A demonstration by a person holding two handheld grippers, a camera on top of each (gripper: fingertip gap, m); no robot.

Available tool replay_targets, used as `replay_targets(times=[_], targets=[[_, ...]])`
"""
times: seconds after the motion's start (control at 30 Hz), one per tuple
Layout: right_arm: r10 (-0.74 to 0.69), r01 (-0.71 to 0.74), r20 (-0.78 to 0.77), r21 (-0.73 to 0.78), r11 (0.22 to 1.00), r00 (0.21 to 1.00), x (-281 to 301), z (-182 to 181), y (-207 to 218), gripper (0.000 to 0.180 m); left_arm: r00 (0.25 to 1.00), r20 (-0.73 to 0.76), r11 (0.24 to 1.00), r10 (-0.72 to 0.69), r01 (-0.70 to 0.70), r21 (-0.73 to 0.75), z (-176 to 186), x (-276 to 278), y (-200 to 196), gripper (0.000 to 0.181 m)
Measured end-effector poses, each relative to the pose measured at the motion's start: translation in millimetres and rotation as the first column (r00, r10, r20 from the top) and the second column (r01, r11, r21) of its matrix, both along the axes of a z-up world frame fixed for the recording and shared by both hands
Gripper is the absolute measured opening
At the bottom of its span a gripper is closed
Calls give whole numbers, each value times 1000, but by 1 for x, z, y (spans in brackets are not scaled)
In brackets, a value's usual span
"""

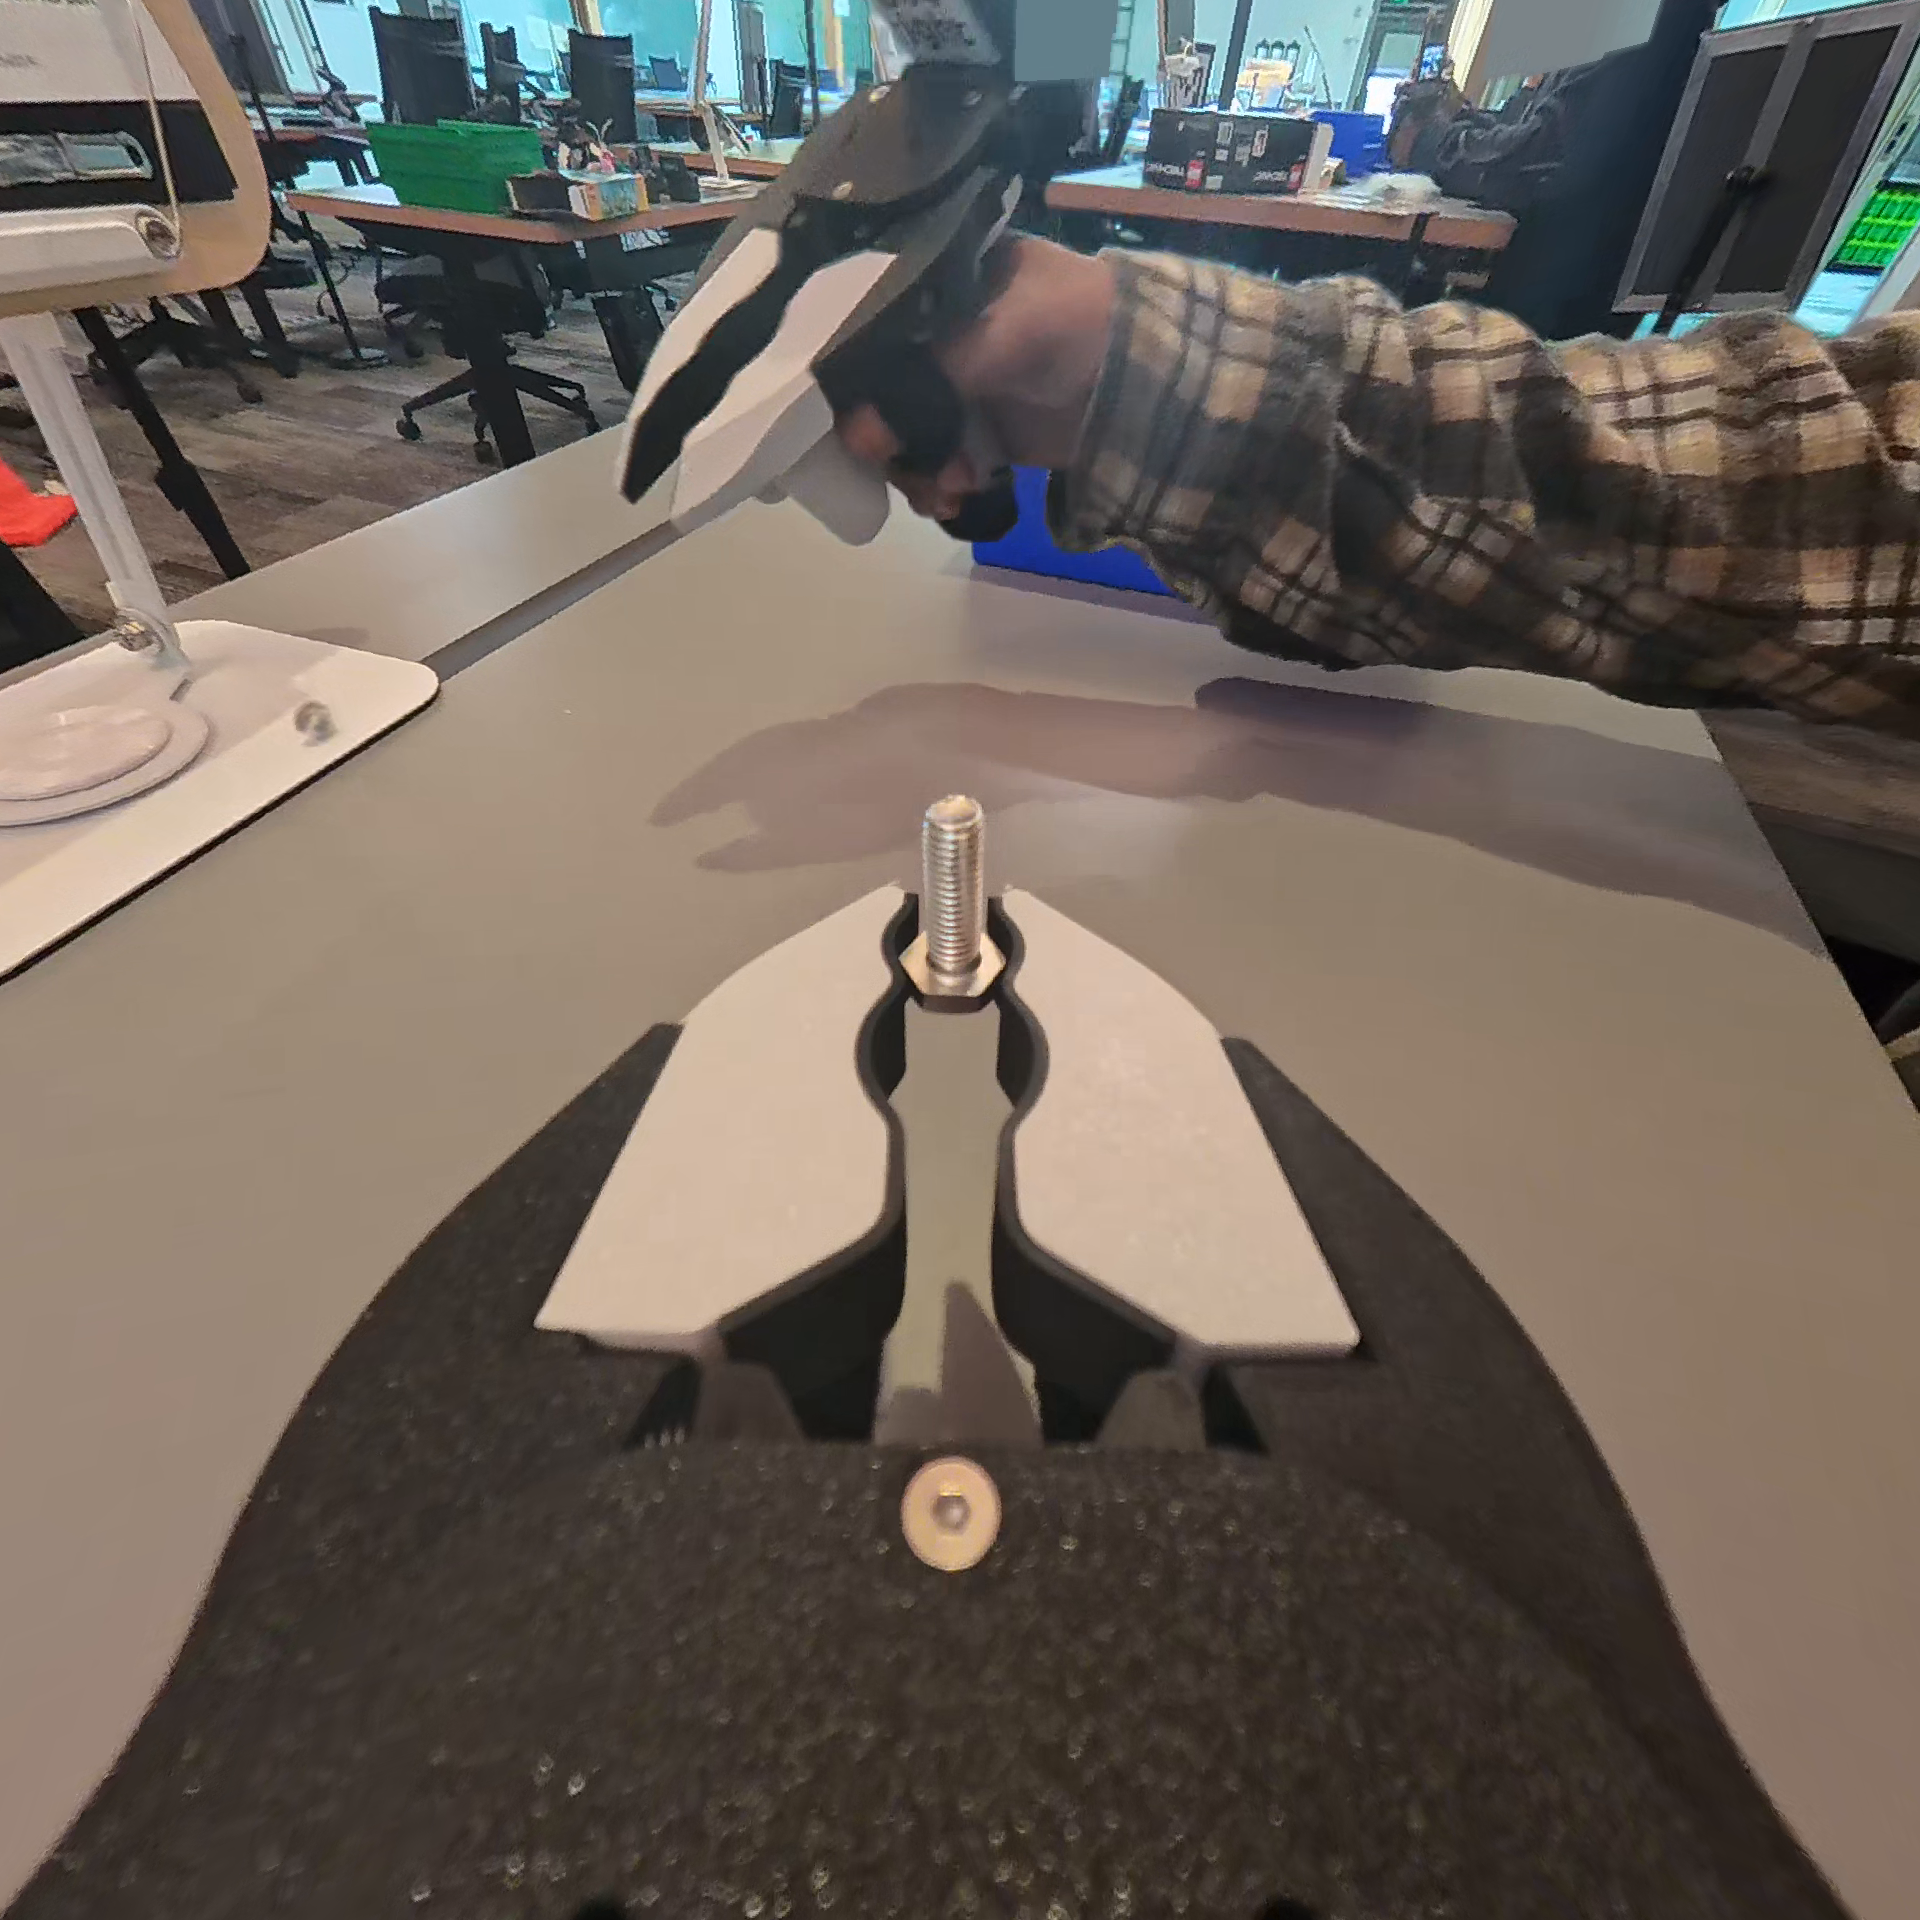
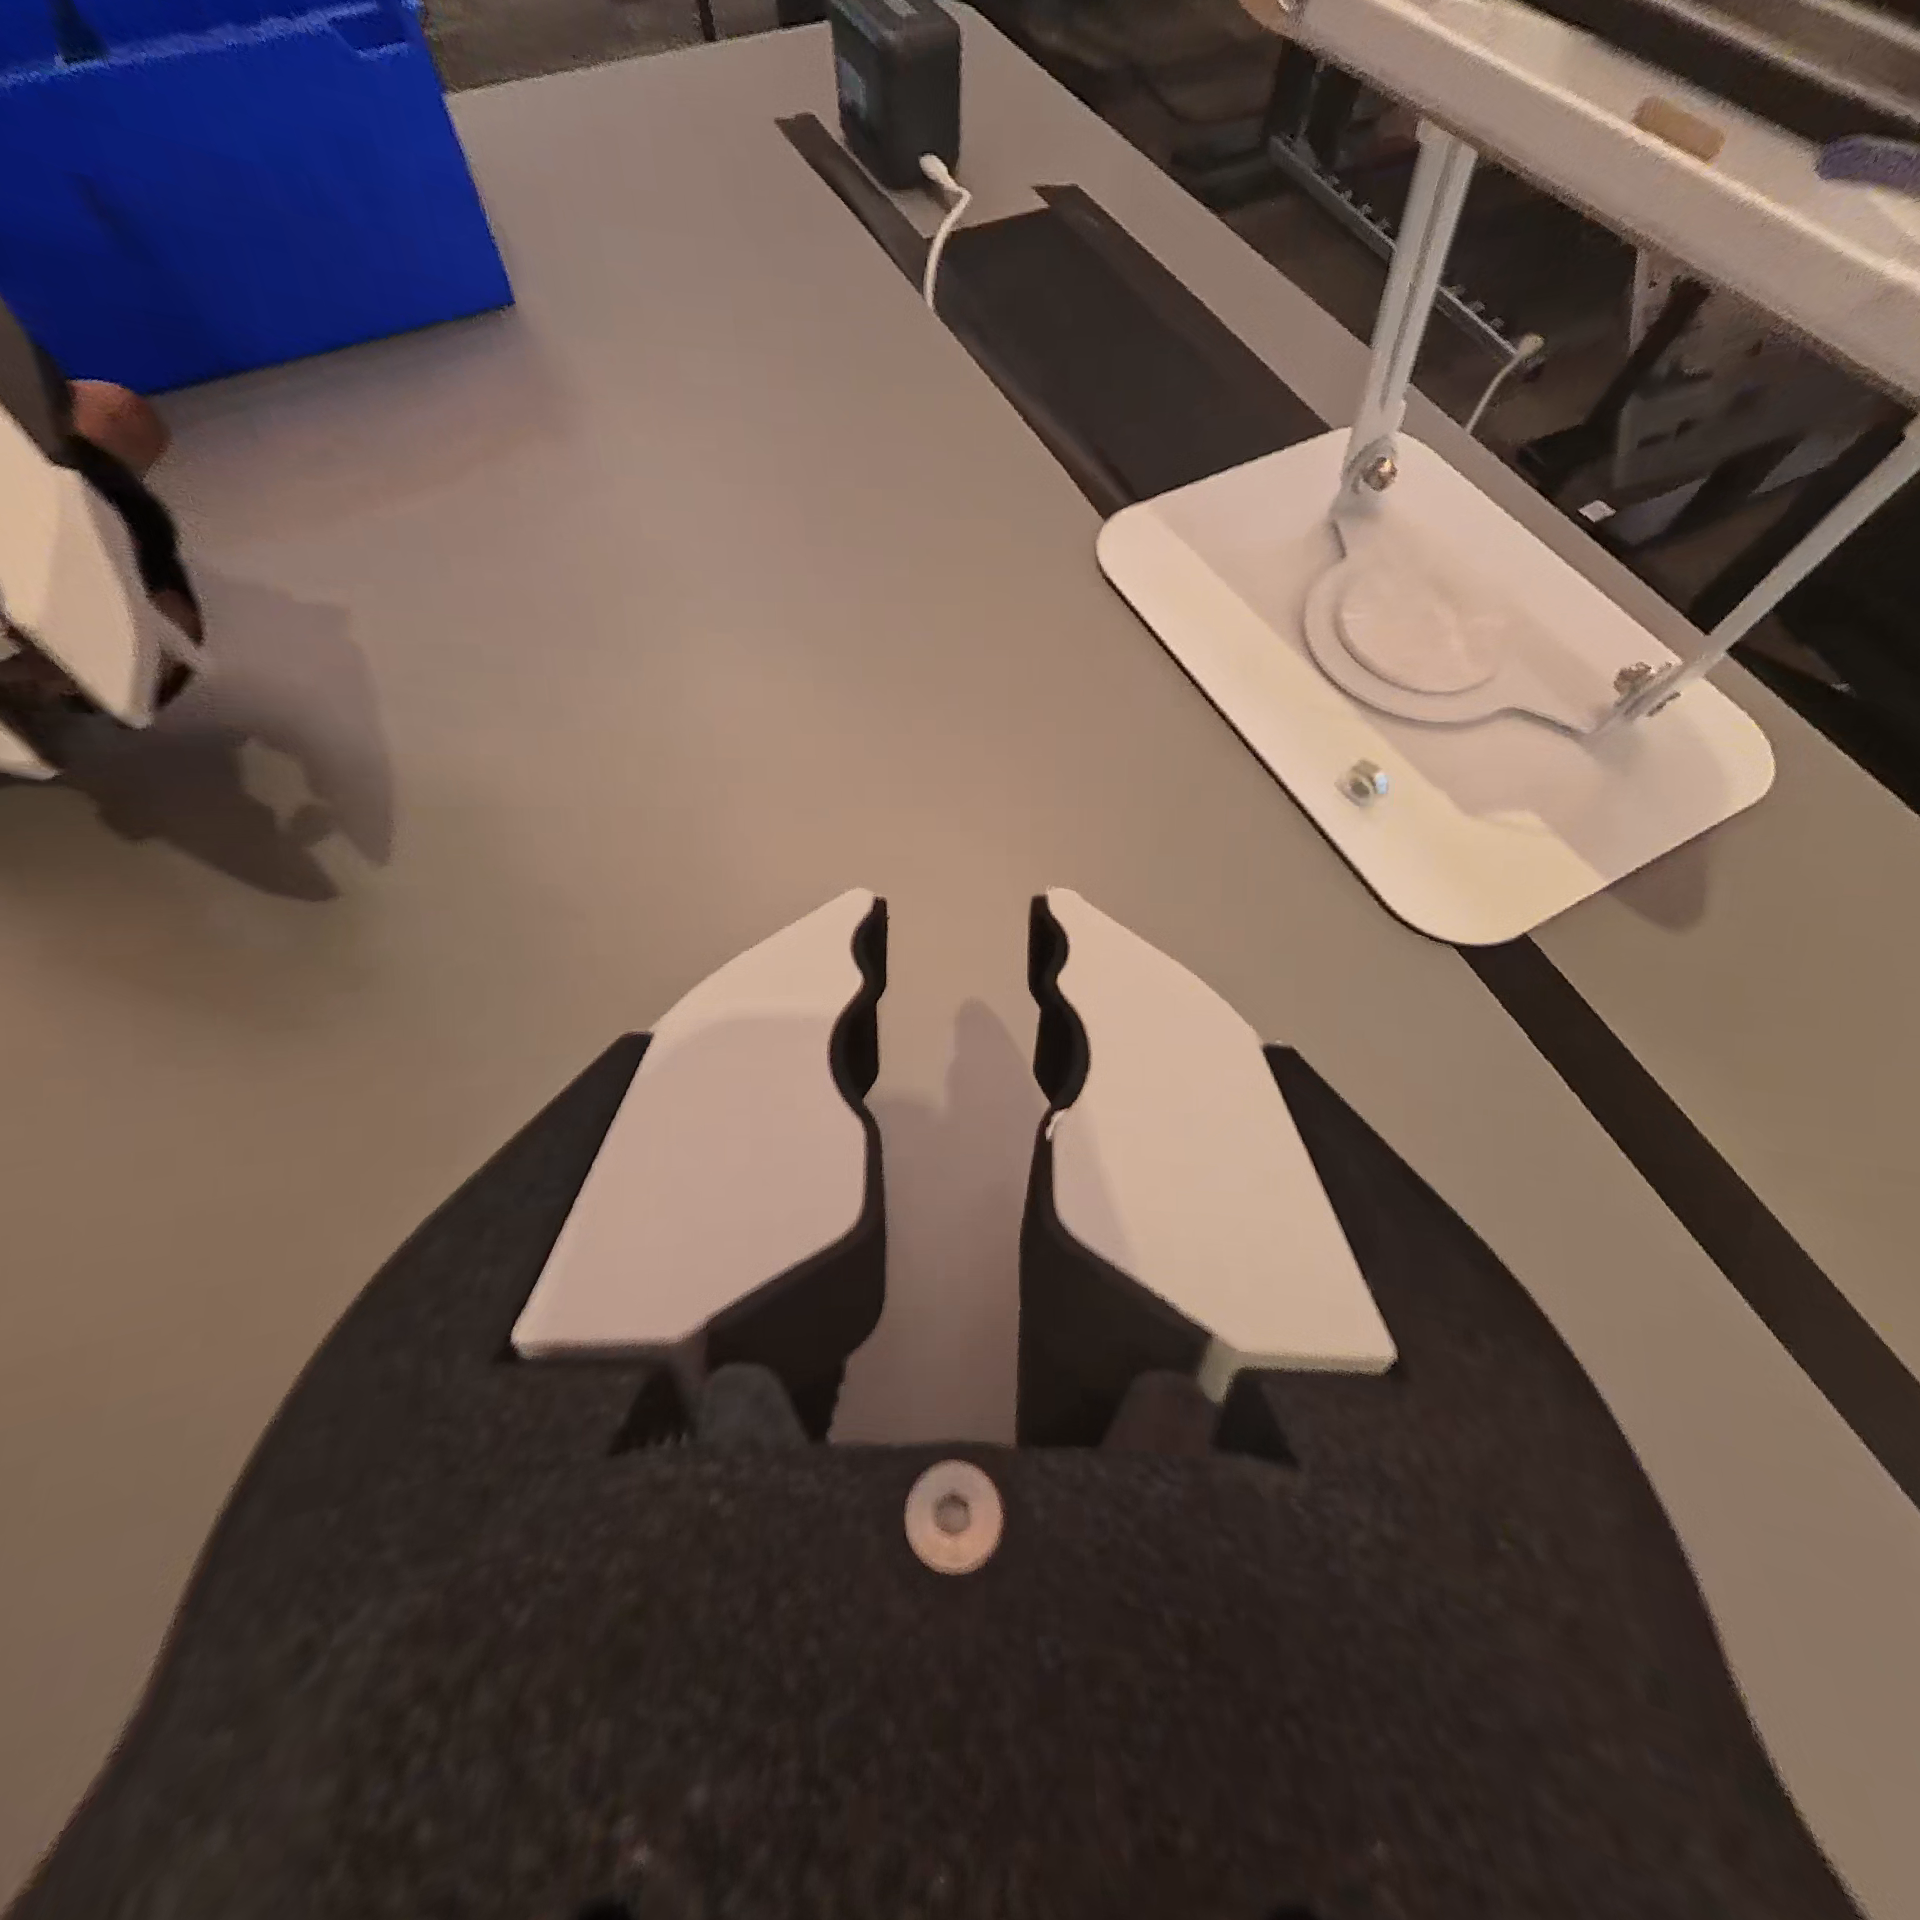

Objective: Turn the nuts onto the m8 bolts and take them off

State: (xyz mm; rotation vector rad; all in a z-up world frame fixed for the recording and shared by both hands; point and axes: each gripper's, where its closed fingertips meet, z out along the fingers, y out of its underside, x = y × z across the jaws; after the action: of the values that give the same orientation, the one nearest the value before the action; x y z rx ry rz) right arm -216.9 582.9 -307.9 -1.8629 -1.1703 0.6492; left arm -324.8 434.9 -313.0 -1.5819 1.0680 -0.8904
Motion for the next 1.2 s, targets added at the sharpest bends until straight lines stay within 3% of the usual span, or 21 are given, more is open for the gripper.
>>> replay_targets(times=[0.43,0.53,0.73,0.97,1.2], targets=[[-235,234,14,65,970,972,-9,-27,97,28,1000,-3,1000,11,-11,-5,-2,0,3,12],[-353,355,-39,60,933,935,-12,-26,121,29,1000,8,1000,16,-16,-8,-1,-1,4,12],[-558,558,22,7,830,830,-16,-47,153,34,1000,16,1000,22,-22,-10,1,-1,5,12],[-666,670,82,-28,742,741,-29,-72,176,41,998,53,999,44,-43,-8,10,-8,7,12],[-728,738,141,-41,673,671,-28,-90,189,31,996,71,998,62,-61,-14,12,-12,11,12]])
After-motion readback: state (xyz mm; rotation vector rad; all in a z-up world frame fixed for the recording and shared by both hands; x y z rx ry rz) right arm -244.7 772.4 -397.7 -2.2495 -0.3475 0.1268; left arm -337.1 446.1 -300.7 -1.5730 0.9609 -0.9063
